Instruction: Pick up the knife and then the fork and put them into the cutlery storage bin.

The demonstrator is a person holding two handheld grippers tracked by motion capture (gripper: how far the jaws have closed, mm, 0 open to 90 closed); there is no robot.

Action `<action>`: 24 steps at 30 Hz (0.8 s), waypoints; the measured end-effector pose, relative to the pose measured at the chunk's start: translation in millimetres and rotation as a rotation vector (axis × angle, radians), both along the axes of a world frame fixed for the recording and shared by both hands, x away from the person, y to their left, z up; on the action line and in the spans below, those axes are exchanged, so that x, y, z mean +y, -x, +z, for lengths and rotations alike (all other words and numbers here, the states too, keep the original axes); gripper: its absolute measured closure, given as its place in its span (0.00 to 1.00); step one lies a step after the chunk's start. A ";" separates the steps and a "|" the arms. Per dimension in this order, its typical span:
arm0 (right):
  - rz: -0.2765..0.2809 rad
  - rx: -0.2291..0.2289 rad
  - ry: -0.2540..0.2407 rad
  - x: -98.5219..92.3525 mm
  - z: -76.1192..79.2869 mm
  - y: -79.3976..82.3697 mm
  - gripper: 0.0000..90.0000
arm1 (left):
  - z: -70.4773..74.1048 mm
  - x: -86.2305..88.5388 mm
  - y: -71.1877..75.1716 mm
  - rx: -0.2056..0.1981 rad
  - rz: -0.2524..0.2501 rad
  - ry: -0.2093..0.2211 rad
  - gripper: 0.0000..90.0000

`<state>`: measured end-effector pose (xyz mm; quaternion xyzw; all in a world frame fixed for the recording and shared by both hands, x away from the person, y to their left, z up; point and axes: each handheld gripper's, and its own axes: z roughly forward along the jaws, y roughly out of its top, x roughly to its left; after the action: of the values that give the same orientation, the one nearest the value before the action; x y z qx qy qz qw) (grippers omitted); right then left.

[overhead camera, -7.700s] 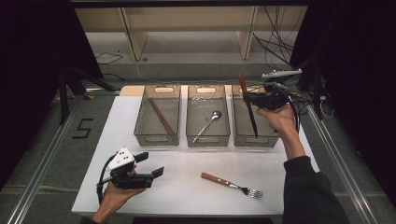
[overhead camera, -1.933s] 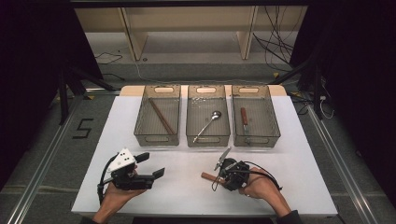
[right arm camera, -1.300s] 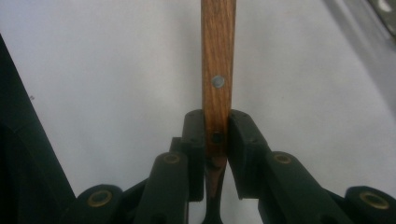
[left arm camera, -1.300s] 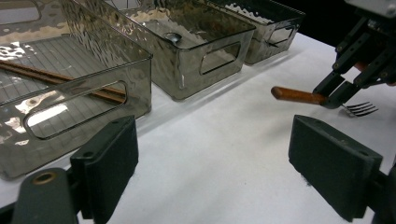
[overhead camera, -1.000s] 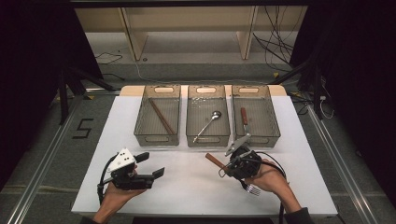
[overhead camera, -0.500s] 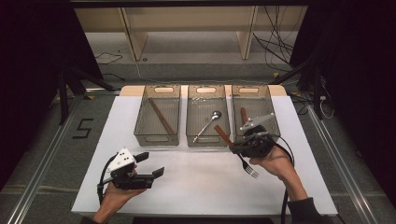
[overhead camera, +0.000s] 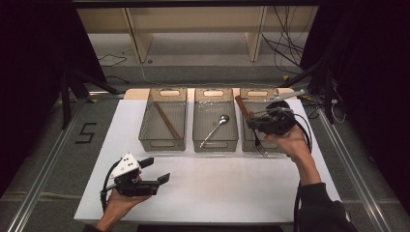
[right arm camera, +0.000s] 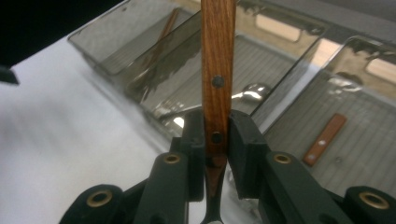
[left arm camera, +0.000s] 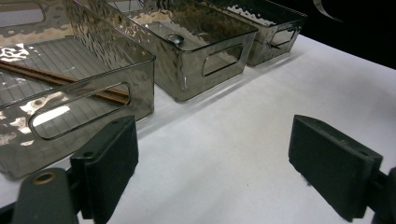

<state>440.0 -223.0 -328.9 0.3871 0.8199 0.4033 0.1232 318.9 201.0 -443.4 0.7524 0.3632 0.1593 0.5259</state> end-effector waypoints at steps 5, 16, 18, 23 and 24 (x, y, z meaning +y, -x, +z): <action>-0.065 0.000 -0.024 -8.2 5.5 -16.1 0.87 | 0.1 0.0 0.0 -0.001 0.000 0.000 0.17; -0.245 0.016 -0.062 -27.3 -1.0 -52.9 0.87 | 0.0 0.1 0.0 0.000 -0.001 -0.001 0.17; -0.279 0.020 -0.066 -30.1 -4.0 -58.9 0.87 | 0.0 0.2 -0.1 0.001 -0.001 -0.001 0.17; -0.343 0.029 -0.064 -35.9 -14.6 -71.3 0.86 | 0.0 0.9 -0.4 -0.002 -0.001 -0.002 0.17; -0.360 0.030 -0.065 -37.0 -17.3 -73.3 0.86 | 0.1 0.8 -0.3 0.000 -0.001 0.002 0.17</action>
<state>513.3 -260.0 -346.2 0.5371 0.7258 0.3954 0.1686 319.2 201.8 -443.3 0.7520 0.3631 0.1588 0.5267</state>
